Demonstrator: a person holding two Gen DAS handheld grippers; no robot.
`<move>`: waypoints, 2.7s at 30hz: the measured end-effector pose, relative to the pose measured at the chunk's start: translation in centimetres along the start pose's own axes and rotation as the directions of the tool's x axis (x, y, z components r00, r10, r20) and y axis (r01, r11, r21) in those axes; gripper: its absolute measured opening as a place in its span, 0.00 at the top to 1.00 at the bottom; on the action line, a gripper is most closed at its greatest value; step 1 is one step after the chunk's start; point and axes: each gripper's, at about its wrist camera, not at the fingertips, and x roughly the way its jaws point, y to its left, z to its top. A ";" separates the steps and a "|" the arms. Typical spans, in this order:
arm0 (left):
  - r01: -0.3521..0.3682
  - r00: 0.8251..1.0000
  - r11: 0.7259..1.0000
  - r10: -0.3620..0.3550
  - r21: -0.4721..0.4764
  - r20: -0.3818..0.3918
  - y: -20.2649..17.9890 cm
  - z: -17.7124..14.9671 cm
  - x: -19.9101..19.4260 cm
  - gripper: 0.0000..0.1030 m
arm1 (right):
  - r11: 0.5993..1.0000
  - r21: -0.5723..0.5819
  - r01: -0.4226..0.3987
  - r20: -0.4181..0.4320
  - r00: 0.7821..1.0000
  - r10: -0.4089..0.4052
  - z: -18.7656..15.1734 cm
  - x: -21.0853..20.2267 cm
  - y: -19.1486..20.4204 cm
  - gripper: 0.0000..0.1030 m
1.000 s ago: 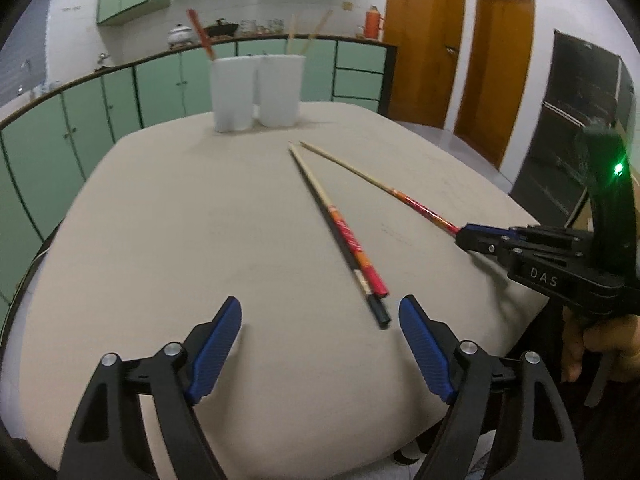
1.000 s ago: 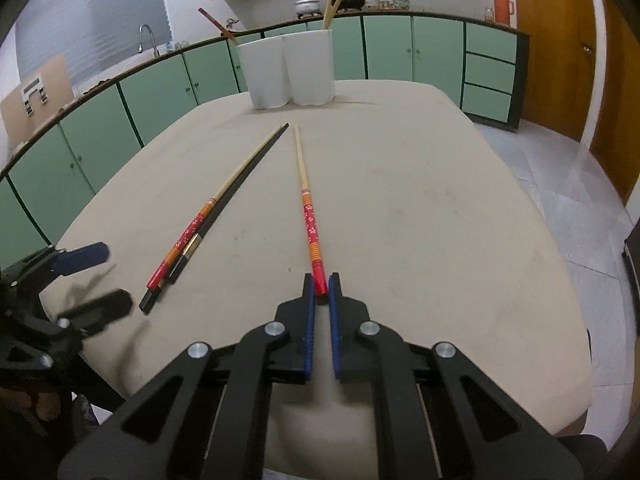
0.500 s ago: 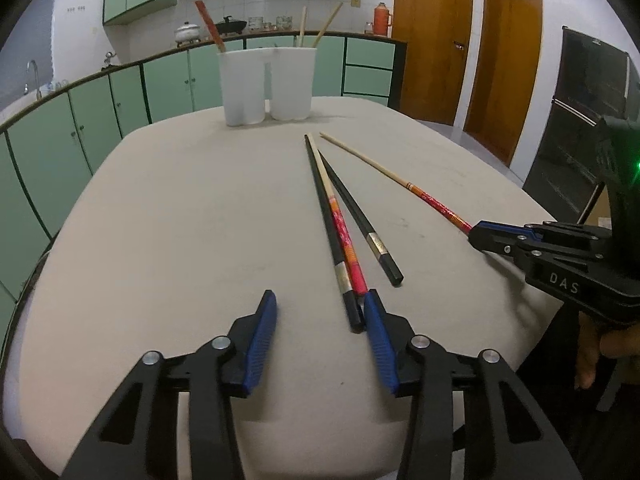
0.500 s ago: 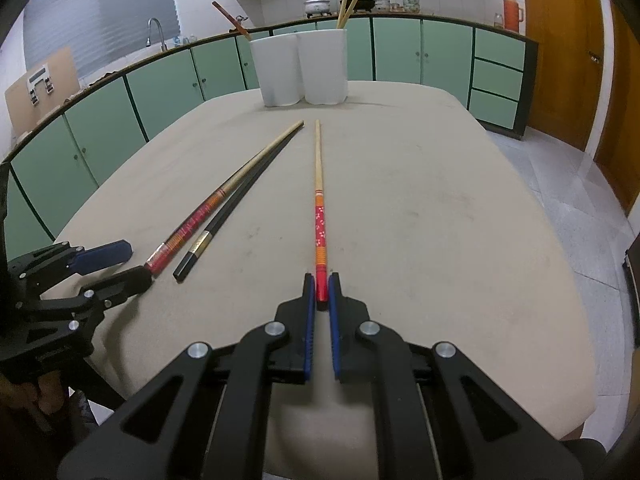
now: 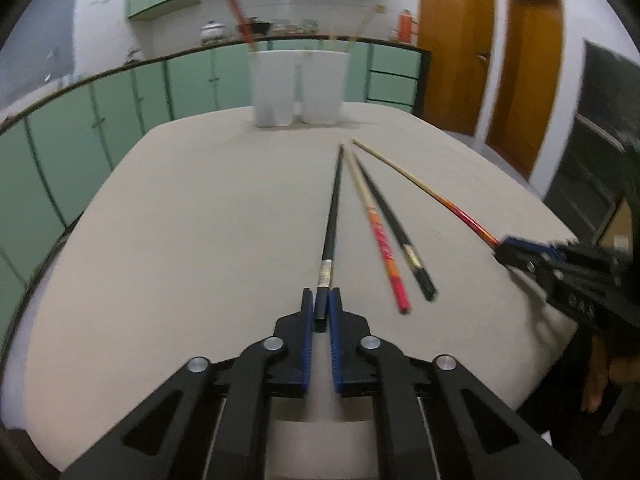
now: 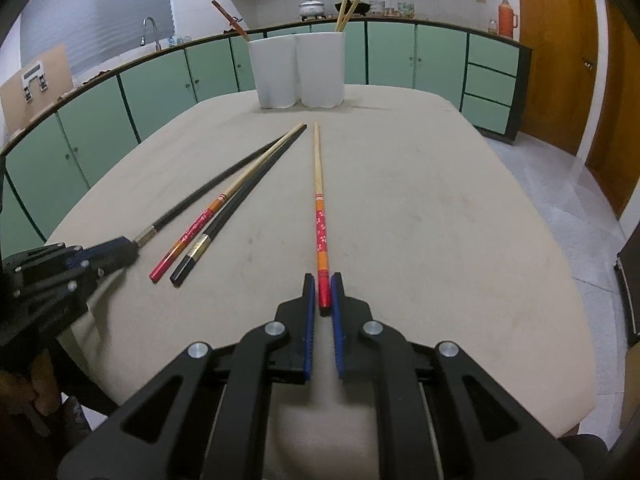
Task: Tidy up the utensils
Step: 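Grasp a black chopstick with the left tool, then carry both held chopsticks to the white holders and lower them in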
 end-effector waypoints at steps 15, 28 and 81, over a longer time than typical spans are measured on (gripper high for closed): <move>-0.121 0.993 0.992 0.121 -0.020 0.012 1.6 0.2 0.0 0.73 | 0.999 0.003 0.038 0.024 0.999 -0.038 -0.6 -0.3 0.7 0.89; -0.075 0.997 0.991 0.073 -0.109 -0.023 3.3 2.0 -2.1 0.94 | 0.999 0.048 0.009 0.061 0.998 -0.011 1.4 -3.6 0.2 0.95; 0.106 0.992 0.993 -0.110 0.059 0.060 4.9 27.5 -11.9 0.94 | 0.972 -0.189 -0.136 0.029 0.989 0.144 29.7 -12.5 0.0 0.95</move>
